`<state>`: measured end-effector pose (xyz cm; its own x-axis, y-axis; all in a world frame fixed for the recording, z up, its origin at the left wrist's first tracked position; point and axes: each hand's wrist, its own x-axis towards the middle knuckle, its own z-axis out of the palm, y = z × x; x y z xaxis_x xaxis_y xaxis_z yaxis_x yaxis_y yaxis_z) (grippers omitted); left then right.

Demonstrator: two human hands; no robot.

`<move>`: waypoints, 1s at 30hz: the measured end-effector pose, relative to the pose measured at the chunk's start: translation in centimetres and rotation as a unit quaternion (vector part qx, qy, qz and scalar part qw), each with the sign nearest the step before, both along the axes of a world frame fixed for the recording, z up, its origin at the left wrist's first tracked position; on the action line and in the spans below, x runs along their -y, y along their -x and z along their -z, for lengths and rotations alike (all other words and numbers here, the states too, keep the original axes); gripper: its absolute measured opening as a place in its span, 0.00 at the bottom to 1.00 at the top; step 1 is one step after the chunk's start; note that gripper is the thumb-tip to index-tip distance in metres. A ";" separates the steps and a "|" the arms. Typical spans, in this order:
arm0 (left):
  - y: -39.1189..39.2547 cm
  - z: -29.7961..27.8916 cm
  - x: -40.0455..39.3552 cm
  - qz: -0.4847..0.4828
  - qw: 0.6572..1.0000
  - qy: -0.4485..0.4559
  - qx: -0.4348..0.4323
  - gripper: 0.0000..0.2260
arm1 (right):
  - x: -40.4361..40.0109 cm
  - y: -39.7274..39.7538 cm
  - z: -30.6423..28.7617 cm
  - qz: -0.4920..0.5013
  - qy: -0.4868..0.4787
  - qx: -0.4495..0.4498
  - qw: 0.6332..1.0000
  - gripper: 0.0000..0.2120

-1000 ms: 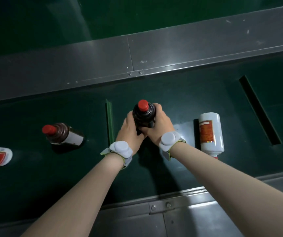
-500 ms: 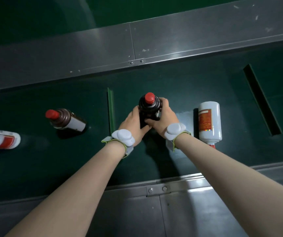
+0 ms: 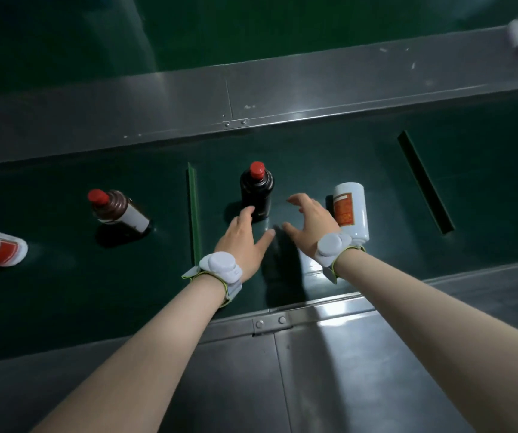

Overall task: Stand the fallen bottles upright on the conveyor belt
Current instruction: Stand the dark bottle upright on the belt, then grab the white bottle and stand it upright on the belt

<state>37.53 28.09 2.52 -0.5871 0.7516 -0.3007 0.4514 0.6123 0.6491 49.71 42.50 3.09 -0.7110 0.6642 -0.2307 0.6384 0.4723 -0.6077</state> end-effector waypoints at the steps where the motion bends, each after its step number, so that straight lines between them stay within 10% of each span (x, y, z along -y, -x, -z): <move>1: -0.3 0.1 0.0 0.000 1.000 0.006 0.002 0.32 | -0.7 -0.5 -0.3 -0.010 -0.023 0.025 0.999 0.23; 7: -3.2 1.4 -1.2 0.001 1.000 -0.006 0.005 0.30 | -7.4 -5.2 0.0 -0.135 -0.149 0.227 0.953 0.21; 12: -4.7 3.4 -4.1 -0.002 0.999 0.034 0.022 0.30 | -13.0 -7.5 4.0 -0.328 -0.293 0.340 0.831 0.39; 19: -8.4 5.7 -10.7 -0.035 0.996 0.072 0.045 0.25 | -16.8 -7.5 6.0 -0.472 -0.367 0.284 0.750 0.28; 21: -8.9 5.9 -12.7 -0.057 0.995 0.067 0.041 0.22 | -17.9 -8.0 5.9 -0.468 -0.364 0.236 0.770 0.25; 26: -9.1 4.7 -17.3 -0.126 0.992 0.004 0.024 0.18 | -21.0 -9.3 4.7 -0.237 -0.151 0.073 0.957 0.33; 30: -10.0 3.0 -22.5 -0.127 0.987 -0.056 0.078 0.24 | -23.6 -9.6 3.3 -0.052 0.016 -0.005 0.998 0.37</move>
<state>47.56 50.63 -0.49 -0.7147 0.6195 -0.3247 0.1820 0.6130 0.7689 59.35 66.14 -0.25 -0.7784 0.5787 -0.2435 0.5808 0.5164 -0.6293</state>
